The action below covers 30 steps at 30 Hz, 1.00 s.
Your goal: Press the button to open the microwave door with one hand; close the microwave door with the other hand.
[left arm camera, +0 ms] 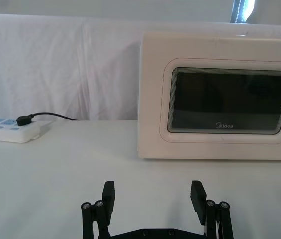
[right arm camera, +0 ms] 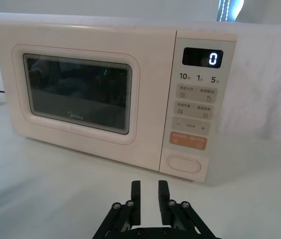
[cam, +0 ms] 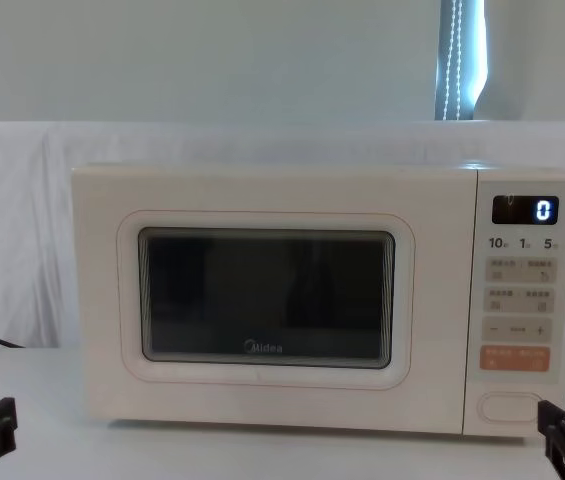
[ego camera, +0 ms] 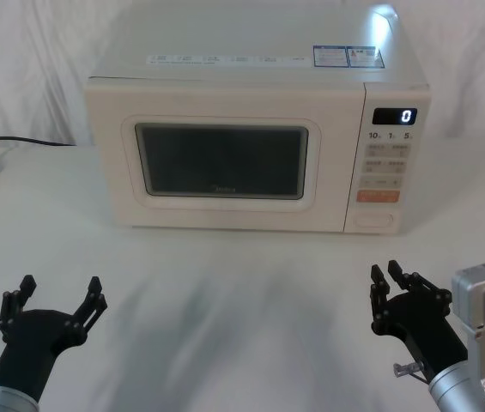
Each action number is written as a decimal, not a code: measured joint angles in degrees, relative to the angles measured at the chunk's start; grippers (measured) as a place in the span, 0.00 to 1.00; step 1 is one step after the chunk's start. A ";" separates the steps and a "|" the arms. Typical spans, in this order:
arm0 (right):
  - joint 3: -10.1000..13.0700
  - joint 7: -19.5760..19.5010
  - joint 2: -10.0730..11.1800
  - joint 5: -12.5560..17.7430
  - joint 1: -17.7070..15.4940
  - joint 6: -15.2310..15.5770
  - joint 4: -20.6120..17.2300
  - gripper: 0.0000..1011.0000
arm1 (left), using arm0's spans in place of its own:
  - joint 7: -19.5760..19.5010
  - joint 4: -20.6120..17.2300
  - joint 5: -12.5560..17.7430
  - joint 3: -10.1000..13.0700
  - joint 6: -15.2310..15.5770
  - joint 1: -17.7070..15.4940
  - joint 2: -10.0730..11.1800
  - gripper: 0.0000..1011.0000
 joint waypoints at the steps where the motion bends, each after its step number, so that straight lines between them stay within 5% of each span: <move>1: 0.00 0.00 0.00 0.00 0.00 0.00 0.00 0.23 | 0.00 0.00 0.00 0.00 0.00 0.00 0.00 0.99; 9: 0.00 0.00 0.00 0.00 0.00 0.00 0.00 0.00 | 0.00 0.00 0.00 0.00 0.00 0.00 0.00 0.99; 30: 2.76 1.05 -1.15 -2.41 -1.12 0.55 -1.68 0.00 | 0.00 0.00 0.00 0.00 0.00 0.00 0.00 0.99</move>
